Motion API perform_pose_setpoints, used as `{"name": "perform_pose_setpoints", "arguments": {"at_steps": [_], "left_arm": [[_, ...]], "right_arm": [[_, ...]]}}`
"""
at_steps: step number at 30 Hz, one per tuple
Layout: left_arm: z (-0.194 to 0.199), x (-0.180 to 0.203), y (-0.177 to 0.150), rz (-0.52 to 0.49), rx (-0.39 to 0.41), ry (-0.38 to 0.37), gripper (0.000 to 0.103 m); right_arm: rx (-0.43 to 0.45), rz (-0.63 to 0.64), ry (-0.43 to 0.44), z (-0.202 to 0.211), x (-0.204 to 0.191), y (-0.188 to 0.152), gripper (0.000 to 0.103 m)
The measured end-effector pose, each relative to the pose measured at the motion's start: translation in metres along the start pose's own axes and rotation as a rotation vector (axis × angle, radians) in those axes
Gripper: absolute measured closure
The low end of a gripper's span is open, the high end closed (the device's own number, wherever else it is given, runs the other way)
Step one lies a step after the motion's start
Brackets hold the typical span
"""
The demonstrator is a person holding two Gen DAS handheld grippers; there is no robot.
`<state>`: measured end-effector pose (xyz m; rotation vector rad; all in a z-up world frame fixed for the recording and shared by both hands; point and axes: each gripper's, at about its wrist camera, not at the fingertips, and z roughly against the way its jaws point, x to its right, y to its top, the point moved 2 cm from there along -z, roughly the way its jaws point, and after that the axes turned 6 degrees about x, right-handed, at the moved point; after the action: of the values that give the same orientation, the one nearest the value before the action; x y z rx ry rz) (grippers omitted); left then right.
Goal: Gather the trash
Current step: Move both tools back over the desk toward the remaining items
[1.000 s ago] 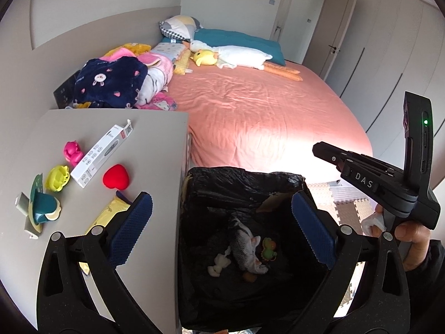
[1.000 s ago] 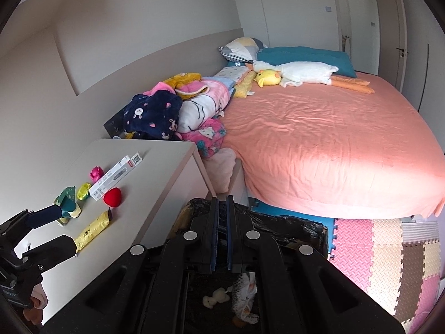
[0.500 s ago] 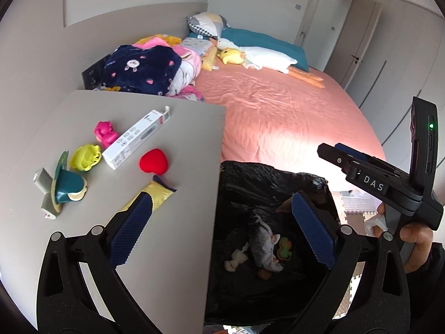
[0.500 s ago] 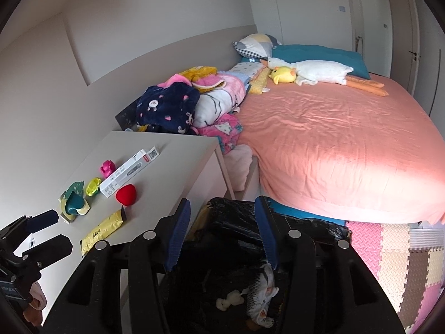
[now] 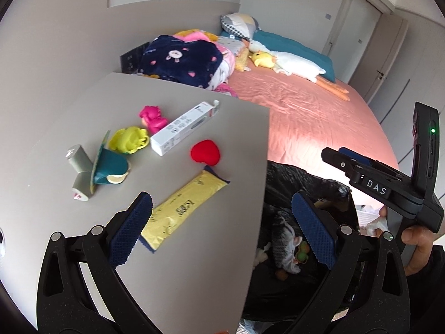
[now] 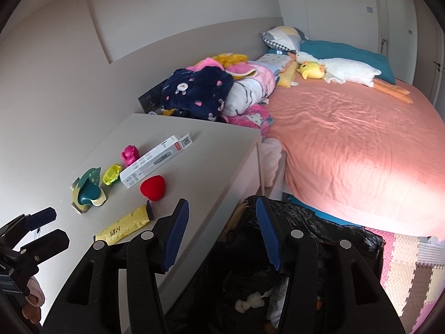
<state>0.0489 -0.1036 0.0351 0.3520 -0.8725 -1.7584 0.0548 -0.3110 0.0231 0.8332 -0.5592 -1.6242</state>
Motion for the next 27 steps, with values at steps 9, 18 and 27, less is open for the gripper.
{"name": "perform_pose_setpoints", "arguments": {"at_steps": [9,18,27], "left_arm": [[0.006,-0.041,-0.007,0.068,0.002,0.077,0.006],[0.014,-0.082,-0.014,0.137,0.014,0.158,0.006],[0.012,-0.119,-0.017,0.204,0.013,0.197,0.006]], "right_arm": [[-0.044,0.049,0.060,-0.026,-0.036,0.000,0.044],[-0.081,0.082,0.098,-0.052,-0.066,0.002,0.039],[-0.125,0.111,0.105,-0.078,-0.086,-0.002,0.039]]}}
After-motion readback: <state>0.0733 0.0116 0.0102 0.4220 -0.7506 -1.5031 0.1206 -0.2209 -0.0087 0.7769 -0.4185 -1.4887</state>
